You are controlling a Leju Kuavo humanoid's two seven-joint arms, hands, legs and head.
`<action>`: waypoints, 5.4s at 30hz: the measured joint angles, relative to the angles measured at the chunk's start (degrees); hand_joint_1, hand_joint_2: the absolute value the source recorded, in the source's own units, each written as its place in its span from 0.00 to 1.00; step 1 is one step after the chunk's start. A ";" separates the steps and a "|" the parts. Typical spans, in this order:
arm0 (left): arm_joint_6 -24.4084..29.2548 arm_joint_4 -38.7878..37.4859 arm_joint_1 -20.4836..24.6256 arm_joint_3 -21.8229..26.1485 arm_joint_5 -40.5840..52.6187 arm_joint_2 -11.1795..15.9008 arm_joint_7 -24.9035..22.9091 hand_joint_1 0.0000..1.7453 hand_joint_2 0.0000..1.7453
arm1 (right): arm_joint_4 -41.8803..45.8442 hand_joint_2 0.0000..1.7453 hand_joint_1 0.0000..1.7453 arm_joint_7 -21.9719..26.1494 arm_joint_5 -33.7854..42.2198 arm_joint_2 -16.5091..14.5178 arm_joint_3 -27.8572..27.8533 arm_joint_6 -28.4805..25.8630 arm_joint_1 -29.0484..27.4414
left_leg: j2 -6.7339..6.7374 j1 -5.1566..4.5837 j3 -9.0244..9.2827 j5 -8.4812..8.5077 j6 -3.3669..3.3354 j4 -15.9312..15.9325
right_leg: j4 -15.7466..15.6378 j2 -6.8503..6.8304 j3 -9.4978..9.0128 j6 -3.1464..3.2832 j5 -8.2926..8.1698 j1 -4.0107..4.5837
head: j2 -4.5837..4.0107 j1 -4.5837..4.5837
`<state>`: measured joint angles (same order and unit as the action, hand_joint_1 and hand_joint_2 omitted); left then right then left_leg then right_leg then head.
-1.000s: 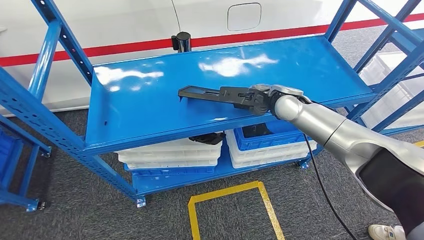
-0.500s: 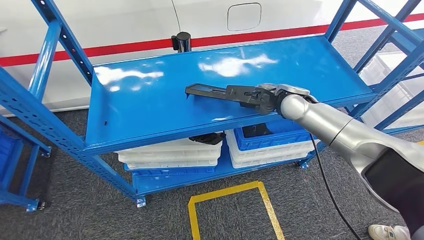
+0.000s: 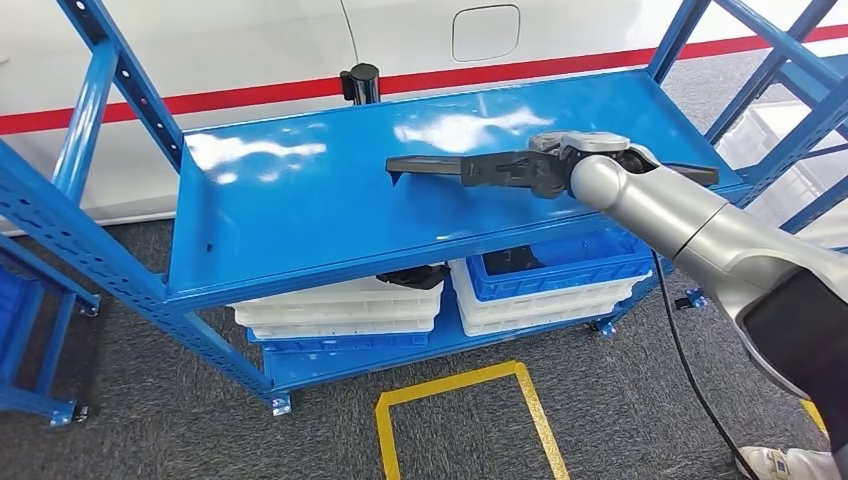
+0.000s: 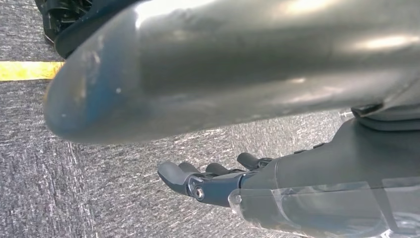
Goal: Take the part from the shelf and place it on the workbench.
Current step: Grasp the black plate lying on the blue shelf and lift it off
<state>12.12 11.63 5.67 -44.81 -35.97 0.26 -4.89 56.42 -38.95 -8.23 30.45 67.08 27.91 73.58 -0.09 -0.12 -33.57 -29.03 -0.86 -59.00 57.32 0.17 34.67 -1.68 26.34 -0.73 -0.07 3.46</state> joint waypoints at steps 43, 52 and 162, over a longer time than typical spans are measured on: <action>3.13 -0.01 0.44 -1.14 -3.48 -0.90 2.85 0.00 1.00 | 4.73 1.00 1.00 0.00 -17.71 -1.66 -16.49 10.82 -4.45 | 0.07 0.47 -0.95 1.57 -0.85 0.05 | 10.69 -0.01 4.83 -0.37 3.31 0.10 | 0.00 1.52; 3.16 -0.02 0.46 -1.14 -3.89 -1.08 3.01 0.00 1.00 | 6.87 1.00 1.00 0.00 -19.79 -2.48 -19.78 12.44 -4.86 | 0.30 0.24 -3.08 -2.70 1.27 -4.97 | 0.04 -0.41 0.79 1.76 -1.11 0.04 | 0.00 0.54; 4.71 0.02 0.68 -1.53 -5.09 -1.26 1.92 0.00 1.00 | 13.50 1.00 1.00 0.00 -6.75 -0.99 -19.66 1.59 -6.07 | 1.19 0.67 0.06 2.43 -0.86 2.12 | 14.80 -0.09 5.68 -1.37 7.82 0.01 | 0.00 1.01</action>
<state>16.83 11.65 6.35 -46.34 -41.05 -1.00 -2.96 69.92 -38.95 -14.98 29.46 47.42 29.50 67.52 1.10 0.55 -33.50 -26.59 -1.72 -56.89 72.13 0.08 40.35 -3.05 34.15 -0.72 -0.07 4.48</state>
